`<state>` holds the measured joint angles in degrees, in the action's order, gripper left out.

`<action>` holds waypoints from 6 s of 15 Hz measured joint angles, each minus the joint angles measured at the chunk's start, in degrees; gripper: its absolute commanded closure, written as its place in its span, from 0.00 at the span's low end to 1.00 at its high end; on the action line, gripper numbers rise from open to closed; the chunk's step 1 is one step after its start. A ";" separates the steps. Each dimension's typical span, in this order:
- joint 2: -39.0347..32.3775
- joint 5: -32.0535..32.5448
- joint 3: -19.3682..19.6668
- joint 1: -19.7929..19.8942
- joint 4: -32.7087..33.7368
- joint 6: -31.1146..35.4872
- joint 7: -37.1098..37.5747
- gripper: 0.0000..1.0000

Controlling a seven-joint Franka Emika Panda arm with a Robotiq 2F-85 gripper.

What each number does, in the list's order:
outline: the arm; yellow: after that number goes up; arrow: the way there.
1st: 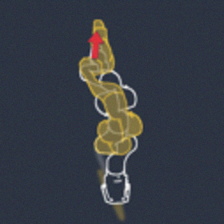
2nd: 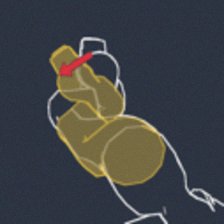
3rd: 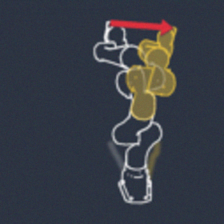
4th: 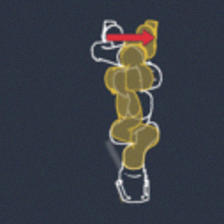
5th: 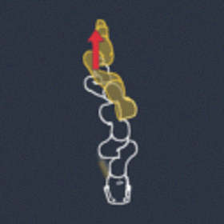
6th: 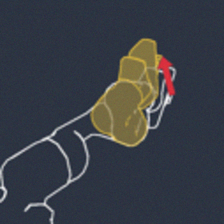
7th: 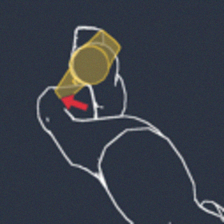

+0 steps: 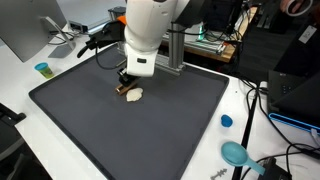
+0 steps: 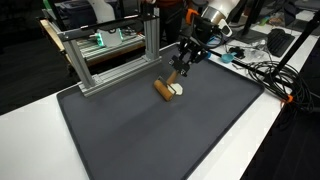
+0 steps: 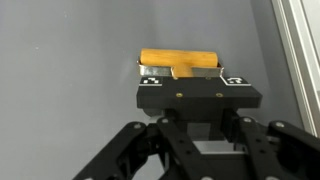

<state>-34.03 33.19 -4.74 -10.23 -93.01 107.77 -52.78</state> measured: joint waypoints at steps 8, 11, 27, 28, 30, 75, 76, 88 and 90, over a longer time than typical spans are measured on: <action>3.36 -2.55 -0.83 1.40 -0.42 -0.07 1.45 0.78; 5.21 -2.71 -1.65 0.99 -1.23 0.27 1.76 0.78; 3.04 -5.92 -5.84 0.09 -1.54 7.43 -2.12 0.78; 3.07 -6.23 -6.00 0.10 -1.50 7.61 -2.44 0.78; 3.24 -7.11 -6.05 0.18 -1.47 7.85 -3.26 0.78; -4.93 -2.37 -0.65 -0.64 7.56 -7.95 4.98 0.78; -4.88 -2.52 -0.65 -0.54 7.67 -7.95 5.49 0.78; 20.53 -13.71 -0.55 5.35 -4.91 -8.34 25.31 0.78; 26.65 -16.24 -0.98 5.12 -8.70 -8.34 30.40 0.78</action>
<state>-7.37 16.95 -5.71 -5.11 -101.71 99.44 -22.38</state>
